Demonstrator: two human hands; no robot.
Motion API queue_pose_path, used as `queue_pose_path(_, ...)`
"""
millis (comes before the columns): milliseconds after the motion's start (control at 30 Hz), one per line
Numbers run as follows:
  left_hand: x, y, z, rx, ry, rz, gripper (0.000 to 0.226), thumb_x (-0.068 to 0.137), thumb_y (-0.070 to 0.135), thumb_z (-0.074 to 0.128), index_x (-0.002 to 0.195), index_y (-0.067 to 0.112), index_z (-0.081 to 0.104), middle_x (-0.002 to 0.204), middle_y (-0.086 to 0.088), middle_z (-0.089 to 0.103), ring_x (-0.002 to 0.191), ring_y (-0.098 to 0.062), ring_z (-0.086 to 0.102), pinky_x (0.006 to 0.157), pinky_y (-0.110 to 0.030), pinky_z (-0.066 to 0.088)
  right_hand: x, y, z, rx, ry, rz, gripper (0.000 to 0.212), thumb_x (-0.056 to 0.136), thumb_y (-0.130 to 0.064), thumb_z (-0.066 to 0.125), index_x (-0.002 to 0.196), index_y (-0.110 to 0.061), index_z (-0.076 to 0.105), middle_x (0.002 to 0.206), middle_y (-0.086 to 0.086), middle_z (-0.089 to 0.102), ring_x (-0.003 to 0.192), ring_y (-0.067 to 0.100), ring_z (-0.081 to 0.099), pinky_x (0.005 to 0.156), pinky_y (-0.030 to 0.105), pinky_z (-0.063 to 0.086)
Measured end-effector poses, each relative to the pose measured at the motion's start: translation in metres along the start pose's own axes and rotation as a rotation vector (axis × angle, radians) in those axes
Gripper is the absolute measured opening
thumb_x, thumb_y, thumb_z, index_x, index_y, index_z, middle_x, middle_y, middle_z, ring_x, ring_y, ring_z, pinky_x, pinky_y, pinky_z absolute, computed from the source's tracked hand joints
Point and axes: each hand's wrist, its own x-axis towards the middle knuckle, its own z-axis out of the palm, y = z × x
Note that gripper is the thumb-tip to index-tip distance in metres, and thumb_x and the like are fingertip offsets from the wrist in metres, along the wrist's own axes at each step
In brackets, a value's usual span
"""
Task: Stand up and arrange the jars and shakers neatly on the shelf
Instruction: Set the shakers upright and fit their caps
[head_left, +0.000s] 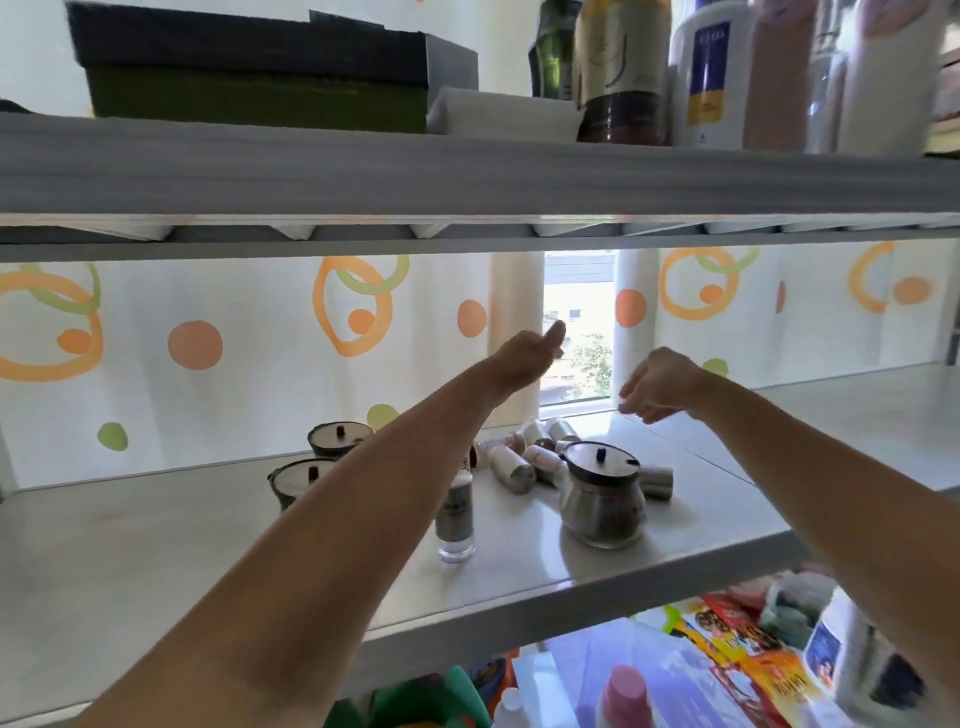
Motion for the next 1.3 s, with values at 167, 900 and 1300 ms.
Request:
queue_pose_path(167, 0.019, 0.021, 0.047, 0.029, -0.135, -0.081, 0.067, 0.102, 0.044, 0.018, 0.127, -0.007, 0.053, 0.128, -0.019, 0.056, 0.109, -0.024, 0.051, 0.103, -0.033, 0.038, 0.004, 0.06, -0.007, 0.037, -0.078, 0.081, 0.042, 0.075, -0.003, 0.075, 0.111, 0.011, 0.06, 0.106, 0.026, 0.064, 0.086, 0.029, 0.059, 0.073, 0.035, 0.056)
queue_pose_path(900, 0.064, 0.008, 0.107, 0.327, -0.399, -0.349, 0.076, 0.1, 0.05, 0.008, 0.116, 0.002, 0.065, 0.128, -0.014, 0.06, 0.118, -0.031, 0.056, 0.098, -0.036, 0.041, 0.039, 0.131, 0.032, 0.057, -0.2, -0.023, 0.029, 0.061, -0.007, 0.084, 0.081, -0.008, 0.062, 0.068, 0.001, 0.053, 0.065, 0.014, 0.05, 0.053, 0.02, 0.037)
queue_pose_path(1300, 0.068, 0.007, 0.116, 0.258, -0.403, -0.297, 0.08, 0.1, 0.049, 0.004, 0.119, -0.004, 0.061, 0.128, -0.019, 0.06, 0.12, -0.031, 0.056, 0.102, -0.039, 0.039, 0.046, 0.137, 0.03, 0.505, -0.071, -0.004, 0.049, 0.073, -0.007, 0.078, 0.115, -0.004, 0.053, 0.11, 0.014, 0.061, 0.102, 0.028, 0.06, 0.078, 0.033, 0.052)
